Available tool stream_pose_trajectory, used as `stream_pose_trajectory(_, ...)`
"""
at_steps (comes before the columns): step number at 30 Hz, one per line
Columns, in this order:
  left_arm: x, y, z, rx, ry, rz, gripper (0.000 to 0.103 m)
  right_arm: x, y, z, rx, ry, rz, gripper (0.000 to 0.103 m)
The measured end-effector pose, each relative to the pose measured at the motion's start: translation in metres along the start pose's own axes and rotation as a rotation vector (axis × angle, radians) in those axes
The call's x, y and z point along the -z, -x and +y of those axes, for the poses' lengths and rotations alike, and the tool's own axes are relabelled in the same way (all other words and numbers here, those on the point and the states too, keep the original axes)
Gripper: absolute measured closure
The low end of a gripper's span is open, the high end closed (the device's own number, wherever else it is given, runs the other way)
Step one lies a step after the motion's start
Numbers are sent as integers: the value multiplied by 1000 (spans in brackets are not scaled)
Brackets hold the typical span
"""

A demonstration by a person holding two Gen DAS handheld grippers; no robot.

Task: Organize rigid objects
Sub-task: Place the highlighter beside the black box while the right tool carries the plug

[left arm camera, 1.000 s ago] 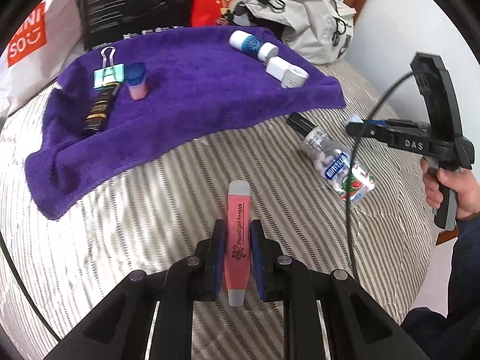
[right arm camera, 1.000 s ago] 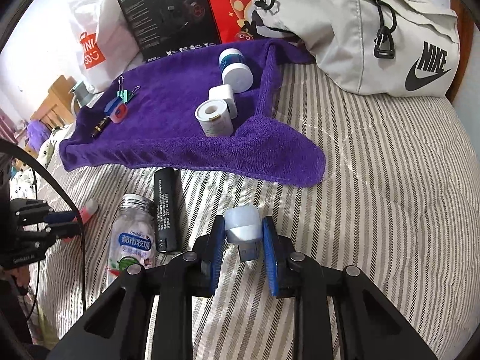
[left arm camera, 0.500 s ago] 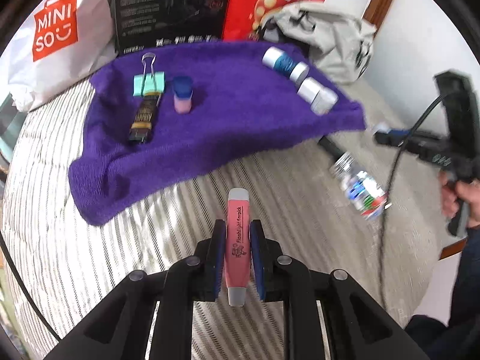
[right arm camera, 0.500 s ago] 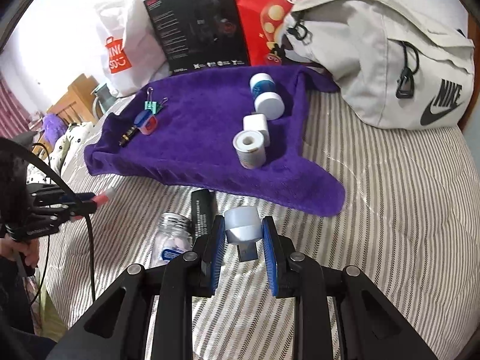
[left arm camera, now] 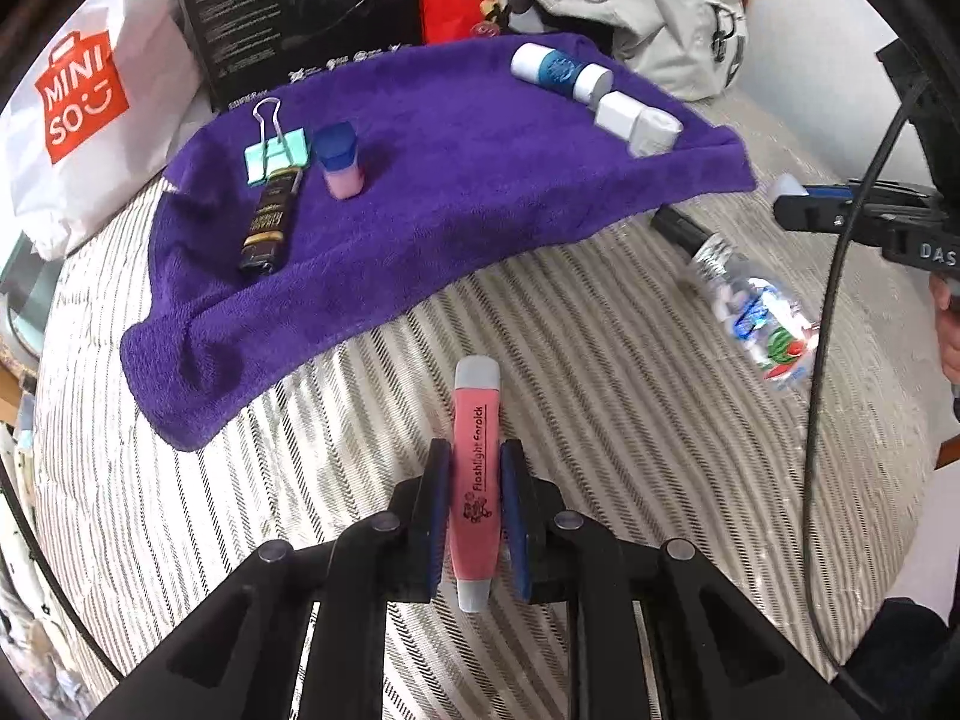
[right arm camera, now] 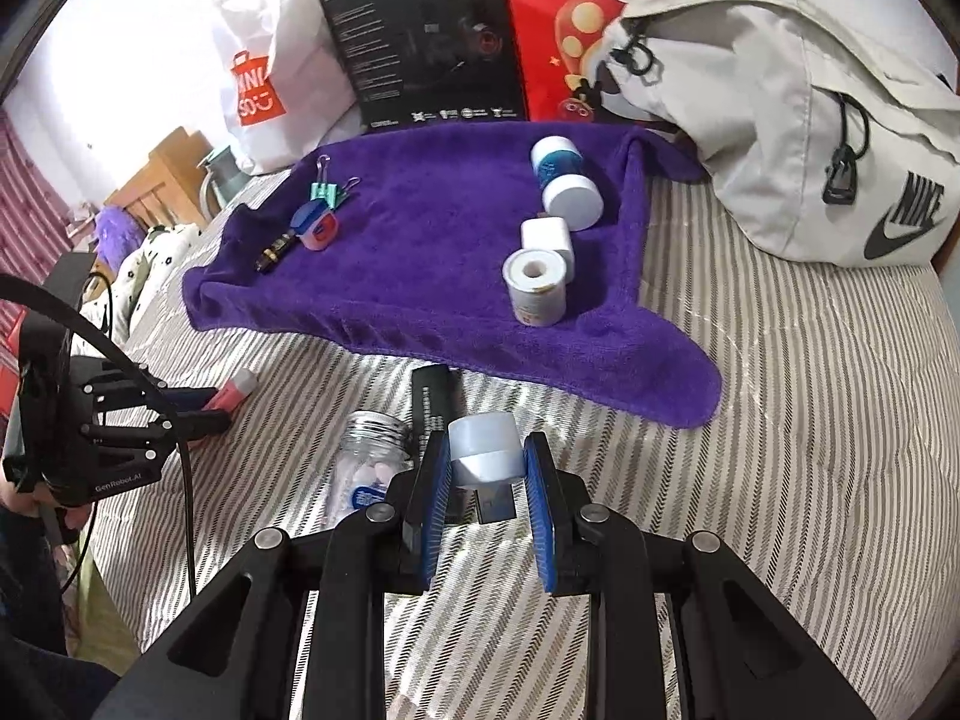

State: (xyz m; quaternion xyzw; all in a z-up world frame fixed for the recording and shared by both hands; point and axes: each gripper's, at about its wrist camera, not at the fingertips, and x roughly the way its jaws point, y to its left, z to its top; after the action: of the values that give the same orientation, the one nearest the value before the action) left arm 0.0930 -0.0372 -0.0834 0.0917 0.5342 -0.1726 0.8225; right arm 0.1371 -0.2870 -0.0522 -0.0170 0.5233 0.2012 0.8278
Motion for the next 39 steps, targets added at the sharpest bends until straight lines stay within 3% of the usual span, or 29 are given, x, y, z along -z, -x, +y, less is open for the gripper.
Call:
stream_pose_trajectory(3, -4, 9, 6, 62, 37, -28, 87, -6, 3, 5, -11, 18, -9, 78)
stream_pose_trajectory(16, -48, 41, 62, 44, 144, -144, 87, -63, -2, 11, -28, 73, -57, 78)
stream_pose_trajectory(25, -87, -7, 94, 14, 161, -84, 87, -71, -15, 10, -31, 74, -34, 78)
stream_pose_trajectory(39, -103, -48, 97, 3, 141, -18, 87, -78, -27, 2, -32, 60, -13, 78)
